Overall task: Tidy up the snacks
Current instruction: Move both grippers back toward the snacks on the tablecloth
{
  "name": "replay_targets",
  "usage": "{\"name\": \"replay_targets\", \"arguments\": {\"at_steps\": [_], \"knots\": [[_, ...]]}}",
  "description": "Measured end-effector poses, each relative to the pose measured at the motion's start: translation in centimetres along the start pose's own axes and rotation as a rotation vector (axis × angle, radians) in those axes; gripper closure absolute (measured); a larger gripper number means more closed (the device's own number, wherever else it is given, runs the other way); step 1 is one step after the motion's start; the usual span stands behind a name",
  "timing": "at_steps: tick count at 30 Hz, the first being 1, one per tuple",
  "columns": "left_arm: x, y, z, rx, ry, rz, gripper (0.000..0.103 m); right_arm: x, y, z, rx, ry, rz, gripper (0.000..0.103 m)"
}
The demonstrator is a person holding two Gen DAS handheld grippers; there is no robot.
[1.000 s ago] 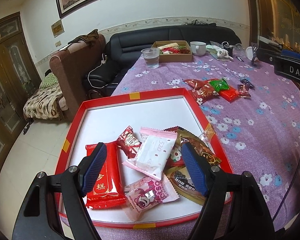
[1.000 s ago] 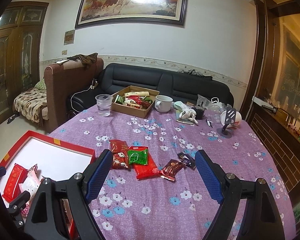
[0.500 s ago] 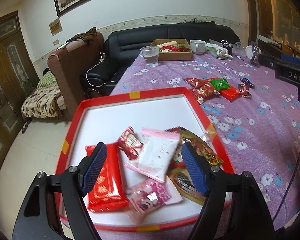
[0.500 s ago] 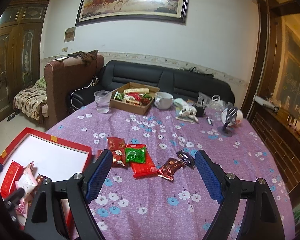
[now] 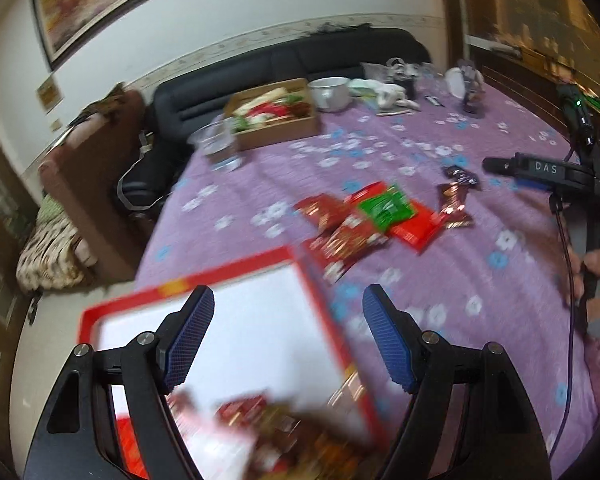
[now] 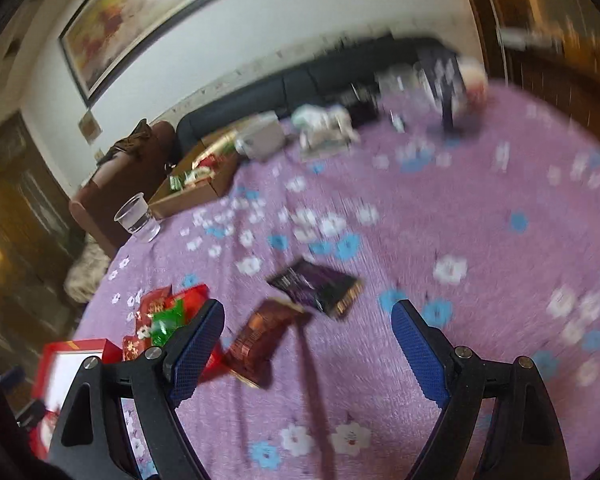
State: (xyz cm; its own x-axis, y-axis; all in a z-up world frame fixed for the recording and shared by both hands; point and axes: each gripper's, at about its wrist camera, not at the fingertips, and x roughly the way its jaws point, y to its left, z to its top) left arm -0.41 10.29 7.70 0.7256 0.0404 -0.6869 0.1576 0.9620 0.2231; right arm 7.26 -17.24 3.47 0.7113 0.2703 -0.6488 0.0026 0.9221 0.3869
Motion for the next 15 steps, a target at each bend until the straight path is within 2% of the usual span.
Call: {"name": "replay_targets", "arguments": {"at_steps": [3, 6, 10, 15], "knots": [[3.1, -1.9, 2.3, 0.019, 0.031, -0.01, 0.026, 0.6, -3.0, 0.1, 0.142, 0.029, 0.053, 0.016], [5.6, -3.0, 4.1, -0.002, 0.068, -0.032, 0.026, 0.8, -4.4, 0.3, 0.219, 0.044, 0.073, 0.016], [8.2, -4.5, 6.5, -0.024, 0.081, -0.043, 0.026, 1.0, -5.7, 0.2, 0.295, 0.068, 0.105, 0.016], [12.1, -5.8, 9.1, -0.081, 0.148, -0.036, 0.026, 0.9, -6.4, 0.5, 0.365, 0.072, 0.144, 0.016]]}}
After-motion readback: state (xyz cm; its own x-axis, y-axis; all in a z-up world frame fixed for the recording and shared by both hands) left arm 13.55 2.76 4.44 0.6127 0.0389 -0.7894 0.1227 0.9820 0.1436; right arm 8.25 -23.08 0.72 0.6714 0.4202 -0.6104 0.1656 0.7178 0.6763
